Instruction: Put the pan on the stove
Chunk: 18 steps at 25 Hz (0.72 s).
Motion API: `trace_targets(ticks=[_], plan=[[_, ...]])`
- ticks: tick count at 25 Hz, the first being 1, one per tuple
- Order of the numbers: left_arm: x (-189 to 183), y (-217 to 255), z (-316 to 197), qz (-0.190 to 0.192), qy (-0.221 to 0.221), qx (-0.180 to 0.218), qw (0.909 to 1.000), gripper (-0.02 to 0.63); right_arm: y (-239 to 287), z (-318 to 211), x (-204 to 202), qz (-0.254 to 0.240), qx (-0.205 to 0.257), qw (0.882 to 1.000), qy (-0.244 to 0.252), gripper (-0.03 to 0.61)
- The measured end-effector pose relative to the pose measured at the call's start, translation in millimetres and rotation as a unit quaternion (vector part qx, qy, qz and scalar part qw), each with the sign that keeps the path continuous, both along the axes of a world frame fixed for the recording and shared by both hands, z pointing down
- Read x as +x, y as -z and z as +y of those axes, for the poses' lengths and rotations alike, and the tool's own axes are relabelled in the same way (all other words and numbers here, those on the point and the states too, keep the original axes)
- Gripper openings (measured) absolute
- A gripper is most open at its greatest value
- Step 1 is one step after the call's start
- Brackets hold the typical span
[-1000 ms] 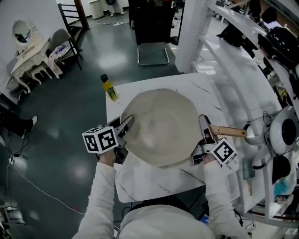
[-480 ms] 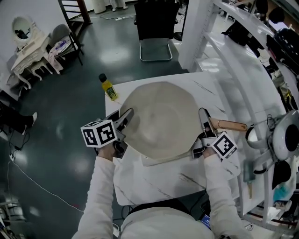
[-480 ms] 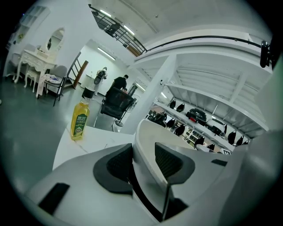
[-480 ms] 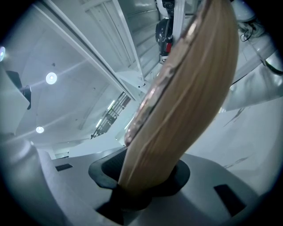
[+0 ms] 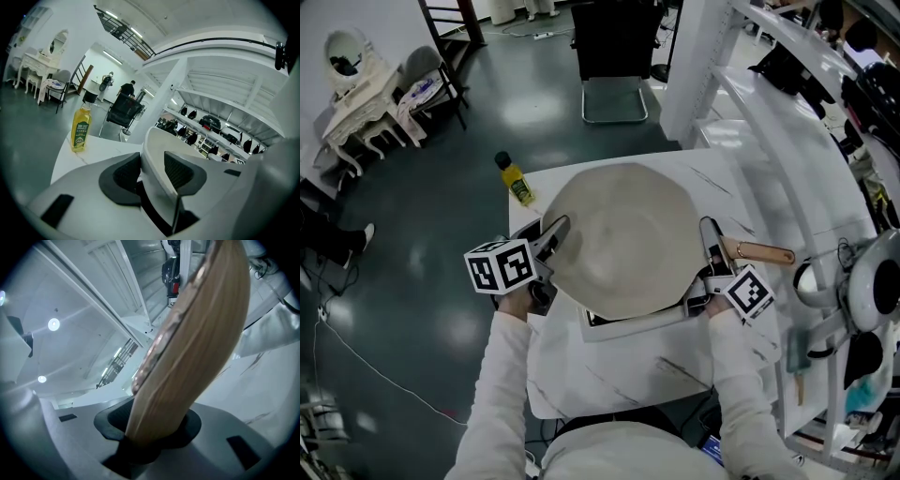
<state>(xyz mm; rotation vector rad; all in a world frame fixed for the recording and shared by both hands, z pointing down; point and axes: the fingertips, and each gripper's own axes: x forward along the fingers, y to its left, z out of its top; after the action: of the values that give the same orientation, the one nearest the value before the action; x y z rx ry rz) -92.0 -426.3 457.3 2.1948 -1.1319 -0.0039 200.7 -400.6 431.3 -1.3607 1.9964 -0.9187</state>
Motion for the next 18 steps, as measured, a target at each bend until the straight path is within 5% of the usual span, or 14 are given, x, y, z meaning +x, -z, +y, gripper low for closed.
trace_targets(ticks=[18], plan=[[3.1,-1.8,-4.8,0.003,0.002,0.028,0.9996,0.167,-6.5,-5.8,7.4,0.003,0.021,1.000,-0.004,0.160]])
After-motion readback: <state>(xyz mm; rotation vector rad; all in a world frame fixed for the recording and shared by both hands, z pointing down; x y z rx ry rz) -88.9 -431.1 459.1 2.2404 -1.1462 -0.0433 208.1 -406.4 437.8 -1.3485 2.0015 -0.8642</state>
